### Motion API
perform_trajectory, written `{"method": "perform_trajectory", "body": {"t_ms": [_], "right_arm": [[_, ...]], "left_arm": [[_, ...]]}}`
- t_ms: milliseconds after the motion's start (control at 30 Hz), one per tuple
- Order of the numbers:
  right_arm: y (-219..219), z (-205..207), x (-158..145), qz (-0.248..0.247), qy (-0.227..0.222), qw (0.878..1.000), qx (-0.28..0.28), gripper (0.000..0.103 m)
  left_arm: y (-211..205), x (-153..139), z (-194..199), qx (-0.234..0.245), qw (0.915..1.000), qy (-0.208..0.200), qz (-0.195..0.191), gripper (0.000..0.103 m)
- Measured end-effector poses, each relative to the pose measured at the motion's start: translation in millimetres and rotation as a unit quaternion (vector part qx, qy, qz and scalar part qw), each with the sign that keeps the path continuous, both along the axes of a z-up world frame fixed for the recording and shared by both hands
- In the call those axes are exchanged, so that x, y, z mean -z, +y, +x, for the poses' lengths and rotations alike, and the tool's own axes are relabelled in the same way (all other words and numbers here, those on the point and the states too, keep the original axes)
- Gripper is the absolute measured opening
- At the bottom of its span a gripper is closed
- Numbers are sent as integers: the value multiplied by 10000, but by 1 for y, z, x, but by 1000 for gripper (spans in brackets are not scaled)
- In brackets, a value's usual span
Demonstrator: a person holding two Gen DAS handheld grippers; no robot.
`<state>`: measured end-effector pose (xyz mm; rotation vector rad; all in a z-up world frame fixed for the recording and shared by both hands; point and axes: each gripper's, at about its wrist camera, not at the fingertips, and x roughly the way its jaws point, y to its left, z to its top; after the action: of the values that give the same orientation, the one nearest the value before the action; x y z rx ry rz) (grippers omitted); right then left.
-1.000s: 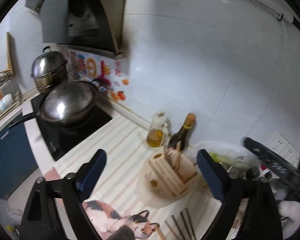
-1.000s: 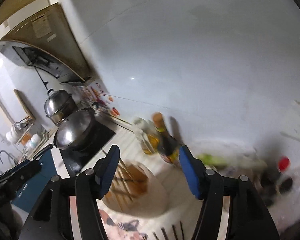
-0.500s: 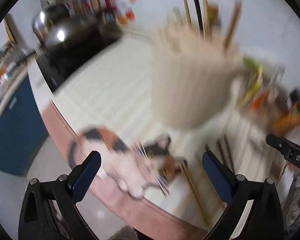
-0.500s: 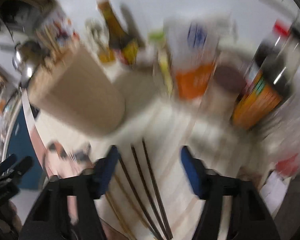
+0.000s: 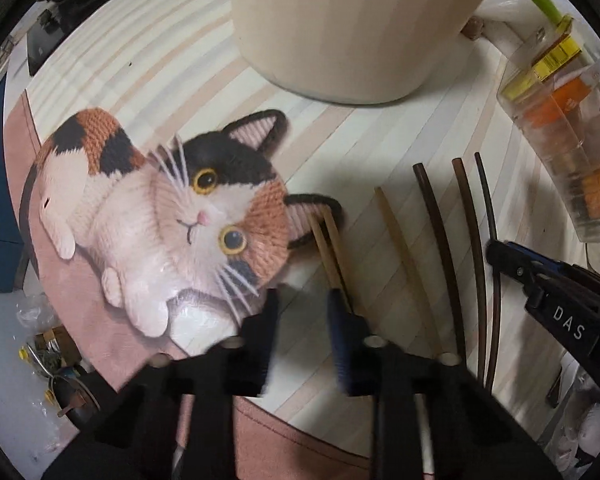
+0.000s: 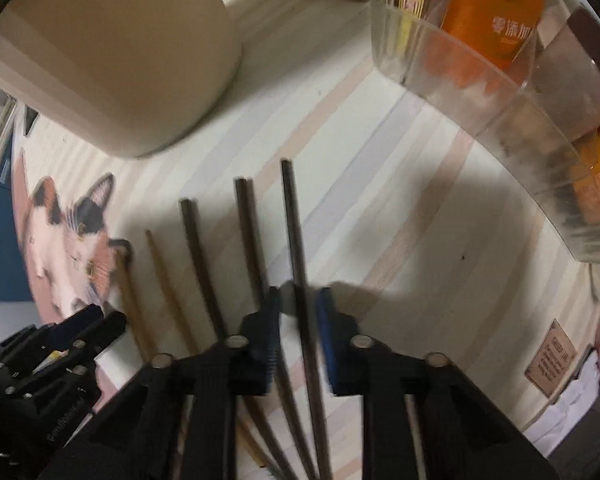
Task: Organize utensils
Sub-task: 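Move both grippers back down toward the remaining chopsticks, then grasp a wooden chopstick with the left gripper while the right holds a dark one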
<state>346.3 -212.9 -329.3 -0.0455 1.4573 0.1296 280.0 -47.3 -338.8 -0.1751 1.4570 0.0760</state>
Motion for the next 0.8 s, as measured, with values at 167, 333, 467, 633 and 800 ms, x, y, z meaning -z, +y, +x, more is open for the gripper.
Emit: {"method": "perform_trajectory", "body": {"t_ms": [167,333,467,633,800], "right_arm": [[-7,-9,1,-175,44,9998,70,5],[-48,-25,0,-42,315,9982,506,5],[-75,-38,-1,96,544,9953,799,5],[-92,-47,-1,167,620,9935,944,5],[-115,-48,-2,324,633,9913,1109,5]], "left_arm": [[-10,2,4,555,9981,-155,237,1],[-21,1,12,1367,9887,-251,556,1],[-16,1,10,1434,9884,-182,462,1],[17,4,5,685,9974,59,-207,1],[33,5,-9,-43,9941,260,-1049,18]]}}
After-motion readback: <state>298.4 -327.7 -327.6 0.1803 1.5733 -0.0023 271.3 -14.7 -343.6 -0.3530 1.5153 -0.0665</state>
